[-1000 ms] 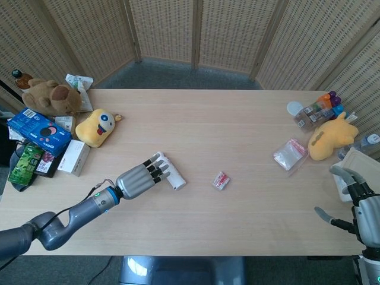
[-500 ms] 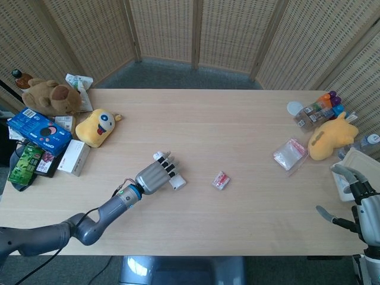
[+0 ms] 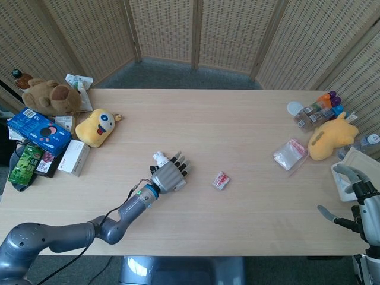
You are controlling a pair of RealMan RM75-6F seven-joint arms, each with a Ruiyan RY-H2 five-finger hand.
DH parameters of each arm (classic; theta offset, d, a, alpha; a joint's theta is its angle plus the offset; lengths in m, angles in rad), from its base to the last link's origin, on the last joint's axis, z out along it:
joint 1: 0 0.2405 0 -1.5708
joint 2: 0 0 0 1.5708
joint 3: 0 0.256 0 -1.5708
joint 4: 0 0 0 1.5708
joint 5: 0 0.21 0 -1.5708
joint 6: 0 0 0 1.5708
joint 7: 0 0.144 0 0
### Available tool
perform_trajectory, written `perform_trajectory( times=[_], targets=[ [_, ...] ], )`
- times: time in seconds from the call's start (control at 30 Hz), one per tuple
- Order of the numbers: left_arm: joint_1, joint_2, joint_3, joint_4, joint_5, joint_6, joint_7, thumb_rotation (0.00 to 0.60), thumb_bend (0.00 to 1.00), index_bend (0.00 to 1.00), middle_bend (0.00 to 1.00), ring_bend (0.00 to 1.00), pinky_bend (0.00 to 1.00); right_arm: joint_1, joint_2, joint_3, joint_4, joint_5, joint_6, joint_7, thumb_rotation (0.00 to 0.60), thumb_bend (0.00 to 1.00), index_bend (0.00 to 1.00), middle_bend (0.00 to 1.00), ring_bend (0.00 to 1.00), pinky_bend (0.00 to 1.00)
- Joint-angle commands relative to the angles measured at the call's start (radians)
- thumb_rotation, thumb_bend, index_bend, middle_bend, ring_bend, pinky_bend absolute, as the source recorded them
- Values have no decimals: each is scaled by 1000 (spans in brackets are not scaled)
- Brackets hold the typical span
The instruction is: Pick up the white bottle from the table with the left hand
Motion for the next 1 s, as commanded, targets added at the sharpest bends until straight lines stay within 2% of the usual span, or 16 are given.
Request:
perform_trajectory(
  times=[0.03, 0.1, 0.17, 0.2, 0.27, 0.53, 1.0],
  targets=[
    [-20, -57, 16, 66, 30, 34, -26, 600, 105, 383, 267, 244, 494, -2, 3, 4, 0, 2, 6, 6, 600, 28, 137, 270, 205, 504],
    [-24, -84, 25, 102, 48, 46, -45, 600, 128, 572, 448, 406, 626, -3, 7, 6, -1, 3, 10, 13, 600, 28, 137, 269, 205, 503],
    [-23, -102, 35, 127, 75, 67, -68, 600, 142, 710, 596, 539, 721, -4, 9, 7, -1, 6, 10, 18, 600, 27, 137, 269, 206, 504],
    [-23, -105, 37, 132, 85, 74, -80, 600, 147, 762, 655, 594, 757, -4, 10, 8, 0, 8, 9, 20, 600, 28, 138, 269, 205, 504],
    [-21, -100, 37, 128, 105, 90, -107, 600, 154, 804, 711, 651, 791, -4, 11, 8, 1, 11, 8, 22, 600, 28, 137, 269, 205, 504],
    [-21, 12, 6, -11, 134, 152, -128, 600, 158, 810, 733, 674, 803, -4, 6, 6, 0, 4, 4, 8, 600, 28, 137, 269, 206, 504],
    [-42, 279, -66, -390, 32, 255, 86, 600, 159, 809, 730, 674, 803, -6, 6, 6, -10, -2, 8, 2, 600, 27, 137, 269, 206, 503]
  ],
)
